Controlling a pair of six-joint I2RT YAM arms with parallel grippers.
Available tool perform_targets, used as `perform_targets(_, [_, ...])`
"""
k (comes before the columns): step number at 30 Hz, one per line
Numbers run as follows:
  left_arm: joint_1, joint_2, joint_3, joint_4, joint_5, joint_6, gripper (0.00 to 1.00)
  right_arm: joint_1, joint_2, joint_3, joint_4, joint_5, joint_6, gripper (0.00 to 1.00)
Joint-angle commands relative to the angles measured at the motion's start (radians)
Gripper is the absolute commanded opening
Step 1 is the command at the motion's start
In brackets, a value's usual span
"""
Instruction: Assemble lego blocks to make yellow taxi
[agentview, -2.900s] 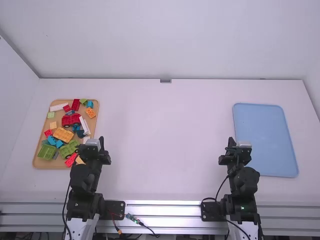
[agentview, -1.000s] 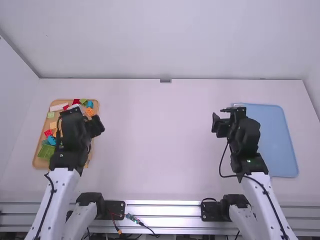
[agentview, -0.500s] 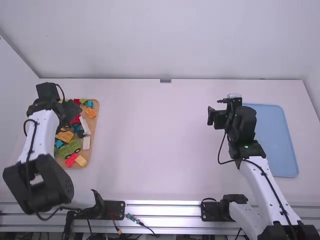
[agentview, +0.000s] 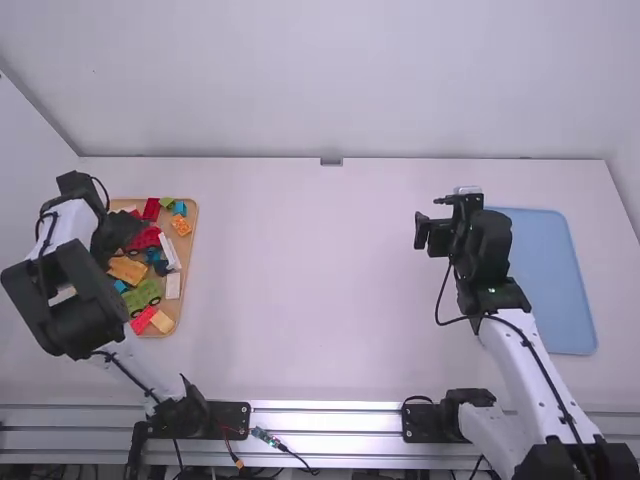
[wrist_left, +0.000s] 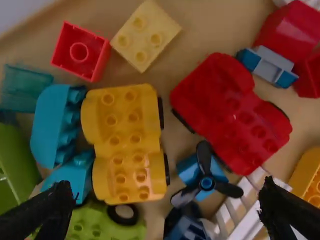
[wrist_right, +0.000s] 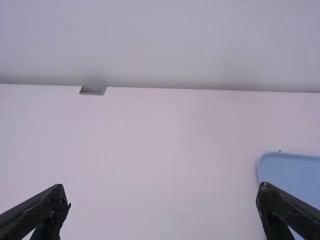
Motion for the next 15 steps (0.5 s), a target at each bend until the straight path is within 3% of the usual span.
perform_targets(1, [0.016,0.008,-0.025,0.024,0.040,-0.005,0.90,0.006,0.006,0.039,0.003,-0.007,0.002,0.99])
perform_targets(6, [0.017,0.008,-0.090,0.096,0.042,-0.009,0.80,0.005,0.006,0.039,-0.001,-0.006,0.003,0.99])
perform_targets(15, [0.016,0.008,-0.184,0.162,0.034,-0.008,0.80,0.006,0.006,0.039,-0.002,-0.006,0.002,0.99])
